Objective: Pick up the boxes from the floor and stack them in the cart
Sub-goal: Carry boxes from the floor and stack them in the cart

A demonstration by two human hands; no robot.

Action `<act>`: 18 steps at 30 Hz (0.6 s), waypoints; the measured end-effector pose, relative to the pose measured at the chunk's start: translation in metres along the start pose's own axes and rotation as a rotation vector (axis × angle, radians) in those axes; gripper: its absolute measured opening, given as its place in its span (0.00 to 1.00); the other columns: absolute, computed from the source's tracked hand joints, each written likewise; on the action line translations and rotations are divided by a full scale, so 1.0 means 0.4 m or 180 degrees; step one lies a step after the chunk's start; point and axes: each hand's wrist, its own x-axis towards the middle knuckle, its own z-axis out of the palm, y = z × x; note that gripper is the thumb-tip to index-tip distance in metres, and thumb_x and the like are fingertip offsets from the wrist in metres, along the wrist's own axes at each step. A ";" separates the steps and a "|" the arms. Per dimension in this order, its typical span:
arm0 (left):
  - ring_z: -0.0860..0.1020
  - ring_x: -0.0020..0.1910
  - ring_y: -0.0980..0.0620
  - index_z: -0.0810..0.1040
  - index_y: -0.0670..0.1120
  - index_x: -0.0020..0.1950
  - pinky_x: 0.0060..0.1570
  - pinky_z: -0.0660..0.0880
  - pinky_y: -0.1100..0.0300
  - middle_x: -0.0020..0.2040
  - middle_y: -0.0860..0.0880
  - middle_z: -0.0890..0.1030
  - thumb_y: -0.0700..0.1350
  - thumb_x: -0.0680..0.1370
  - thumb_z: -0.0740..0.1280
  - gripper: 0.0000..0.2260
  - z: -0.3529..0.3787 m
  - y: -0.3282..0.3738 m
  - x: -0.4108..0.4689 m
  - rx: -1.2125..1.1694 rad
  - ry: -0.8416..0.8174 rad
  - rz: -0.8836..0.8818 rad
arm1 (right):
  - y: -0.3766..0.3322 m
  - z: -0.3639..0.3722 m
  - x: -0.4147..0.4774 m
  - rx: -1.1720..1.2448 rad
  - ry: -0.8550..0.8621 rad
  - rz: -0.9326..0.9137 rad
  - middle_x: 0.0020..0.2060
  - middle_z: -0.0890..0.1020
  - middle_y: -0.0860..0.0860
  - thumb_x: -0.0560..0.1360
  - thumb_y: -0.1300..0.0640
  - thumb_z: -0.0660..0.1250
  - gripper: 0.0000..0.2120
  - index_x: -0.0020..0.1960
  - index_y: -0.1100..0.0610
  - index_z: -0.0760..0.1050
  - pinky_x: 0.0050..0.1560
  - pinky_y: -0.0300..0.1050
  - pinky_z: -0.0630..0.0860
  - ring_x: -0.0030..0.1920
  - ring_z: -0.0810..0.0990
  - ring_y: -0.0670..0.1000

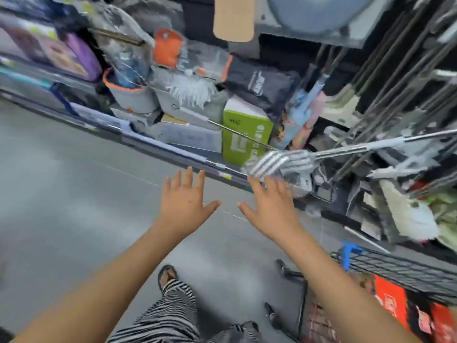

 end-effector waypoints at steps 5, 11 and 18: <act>0.62 0.72 0.33 0.63 0.42 0.75 0.69 0.60 0.38 0.73 0.37 0.65 0.67 0.75 0.59 0.37 0.012 -0.325 -0.024 -0.0045 0.0235 -0.0860 | -0.311 0.082 0.183 -0.0314 -0.0296 -0.0630 0.67 0.68 0.61 0.75 0.39 0.60 0.33 0.75 0.54 0.62 0.65 0.57 0.63 0.66 0.65 0.64; 0.68 0.67 0.30 0.70 0.42 0.71 0.62 0.65 0.35 0.69 0.35 0.71 0.64 0.70 0.69 0.37 -0.013 -0.740 -0.069 -0.0012 0.0302 -0.1634 | -0.744 0.205 0.354 -0.0463 -0.0436 -0.1198 0.69 0.66 0.63 0.77 0.41 0.62 0.31 0.75 0.55 0.62 0.65 0.58 0.63 0.68 0.64 0.64; 0.64 0.70 0.34 0.64 0.45 0.74 0.67 0.60 0.38 0.72 0.38 0.67 0.67 0.73 0.62 0.37 0.019 -1.108 -0.121 -0.0072 0.0189 -0.2505 | -1.117 0.321 0.467 -0.0585 -0.0758 -0.1898 0.70 0.65 0.64 0.78 0.40 0.59 0.32 0.75 0.55 0.60 0.65 0.58 0.63 0.69 0.64 0.64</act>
